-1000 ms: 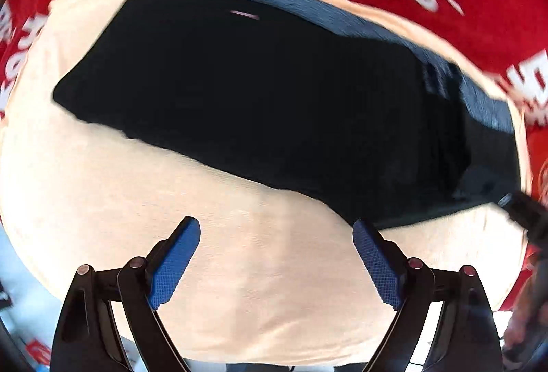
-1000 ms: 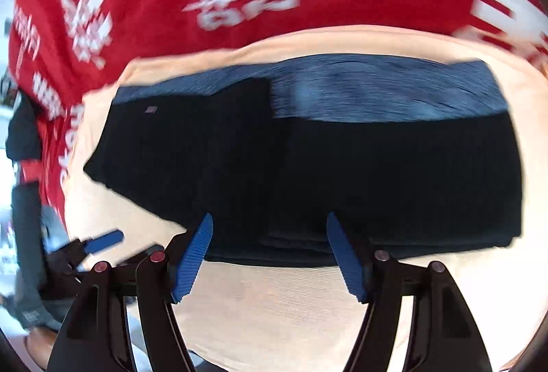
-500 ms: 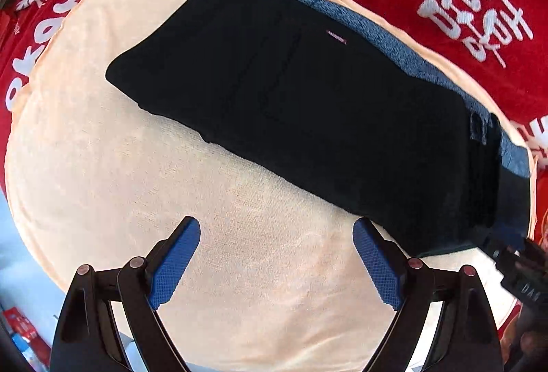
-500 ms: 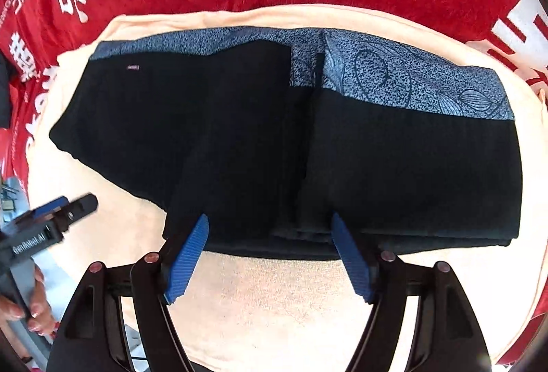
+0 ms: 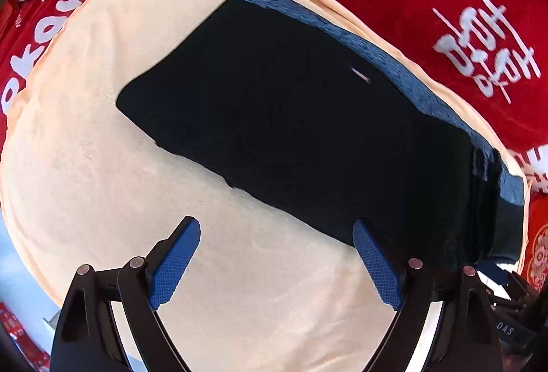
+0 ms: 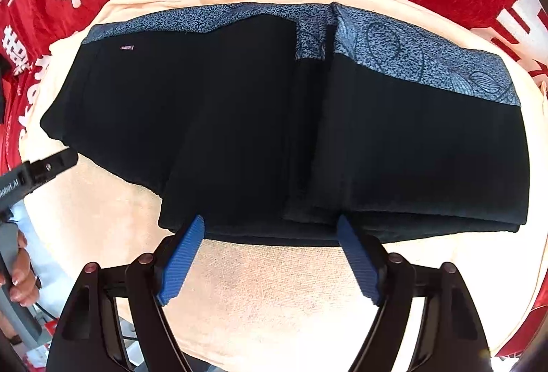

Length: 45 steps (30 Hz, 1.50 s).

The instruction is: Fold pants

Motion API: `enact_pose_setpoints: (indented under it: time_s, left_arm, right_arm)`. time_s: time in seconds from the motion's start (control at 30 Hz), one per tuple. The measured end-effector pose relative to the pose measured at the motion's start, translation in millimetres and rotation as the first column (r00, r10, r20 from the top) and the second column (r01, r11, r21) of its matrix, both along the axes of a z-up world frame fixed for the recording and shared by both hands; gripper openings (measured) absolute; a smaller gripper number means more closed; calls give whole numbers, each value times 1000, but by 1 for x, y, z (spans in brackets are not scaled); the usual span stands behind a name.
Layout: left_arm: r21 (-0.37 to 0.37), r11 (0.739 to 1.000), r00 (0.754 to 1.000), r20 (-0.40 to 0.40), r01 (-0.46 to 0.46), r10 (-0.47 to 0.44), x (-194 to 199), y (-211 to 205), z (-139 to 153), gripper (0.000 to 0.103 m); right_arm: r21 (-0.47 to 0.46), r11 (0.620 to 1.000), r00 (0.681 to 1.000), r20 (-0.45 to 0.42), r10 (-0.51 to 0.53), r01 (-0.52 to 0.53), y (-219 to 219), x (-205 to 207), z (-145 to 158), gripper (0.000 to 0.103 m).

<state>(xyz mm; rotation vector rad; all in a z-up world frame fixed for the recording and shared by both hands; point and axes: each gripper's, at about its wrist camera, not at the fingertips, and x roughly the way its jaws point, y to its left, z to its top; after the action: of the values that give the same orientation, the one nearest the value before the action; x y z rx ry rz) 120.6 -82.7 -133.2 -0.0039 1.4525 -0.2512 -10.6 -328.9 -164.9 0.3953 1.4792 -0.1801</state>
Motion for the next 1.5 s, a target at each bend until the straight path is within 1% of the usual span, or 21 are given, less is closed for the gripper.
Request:
enact_pose_setpoints:
  time_s: [0.1, 0.2, 0.23, 0.4, 0.47, 0.57, 0.67, 0.73, 0.8, 0.9, 1.03, 1.13, 1.2, 1.23, 1.27, 1.3, 1.33, 1.37, 1.4, 1.43, 1.5]
  left_arm:
    - [-43, 999, 1000, 8, -25, 26, 12, 15, -1, 91]
    - [-173, 979, 994, -19, -110, 108, 26, 41, -5, 91]
    - [-198, 972, 992, -29, -127, 124, 29, 49, -7, 91]
    - [-329, 927, 984, -50, -178, 171, 21, 56, -21, 91]
    - [-391, 900, 981, -72, -194, 180, 24, 66, -26, 91]
    - [-467, 856, 975, -98, -221, 198, 25, 59, -38, 91]
    - [-510, 825, 969, -92, -243, 228, 39, 47, -41, 91]
    - [-523, 814, 966, -92, -252, 241, 40, 46, -41, 92]
    - [-535, 807, 966, -83, -251, 245, 41, 44, -41, 98]
    - [-506, 830, 970, -62, -234, 236, 41, 33, -33, 98]
    - [-524, 824, 970, -13, -214, 243, 45, 29, -17, 98]
    - [-462, 848, 963, -56, -261, 265, 54, 27, -34, 98]
    - [-463, 832, 947, -62, -307, 315, 56, 30, -37, 98]
    - [-439, 841, 943, -56, -317, 327, 57, 27, -35, 97]
    - [-408, 856, 943, -46, -318, 328, 58, 24, -34, 89]
    - [-366, 876, 944, -25, -315, 329, 57, 21, -32, 72]
    - [-313, 901, 948, 2, -301, 317, 57, 17, -29, 62]
    - [-250, 927, 955, 32, -279, 295, 56, 13, -27, 42]
    - [-211, 947, 964, 59, -243, 261, 56, 9, -24, 39]
    - [-194, 956, 968, 82, -218, 237, 54, 5, -20, 36]
    - [-93, 991, 974, 197, -93, 110, 46, -14, -7, 34]
  right_arm:
    - [-8, 1000, 1000, -7, 5, -5, 3, 2, -1, 87]
    - [-12, 1000, 1000, -13, 10, -10, 5, 5, -3, 87]
    - [-11, 1000, 1000, -14, 12, -13, 5, 6, -3, 87]
    - [-10, 999, 999, -19, 32, -32, 7, 7, -5, 87]
    - [-7, 999, 999, -20, 39, -39, 7, 8, -5, 87]
    - [-4, 999, 999, -23, 44, -44, 7, 8, -5, 87]
    - [-6, 999, 998, -28, 53, -53, 8, 9, -6, 87]
    - [-6, 998, 998, -33, 57, -57, 9, 11, -7, 87]
    - [-5, 998, 998, -31, 59, -59, 9, 11, -7, 87]
    - [-5, 998, 997, -29, 67, -67, 8, 10, -7, 87]
    - [0, 998, 997, -27, 66, -66, 7, 8, -6, 87]
    - [3, 998, 997, -24, 67, -67, 6, 7, -6, 87]
    - [5, 998, 997, -25, 70, -70, 5, 7, -6, 87]
    - [8, 997, 997, -26, 75, -75, 2, 4, -4, 87]
    - [12, 997, 996, -27, 82, -82, 1, 3, -2, 87]
    - [16, 996, 996, -27, 87, -87, 1, 4, -1, 87]
    - [23, 996, 996, -27, 90, -89, 0, 4, 3, 86]
    - [27, 996, 996, -24, 87, -87, -2, 5, 8, 85]
    - [34, 996, 997, -14, 79, -79, -4, 6, 15, 85]
    - [40, 997, 998, -1, 70, -70, -7, 6, 21, 84]
    - [59, 997, 998, 39, 45, -47, -15, 13, 40, 84]
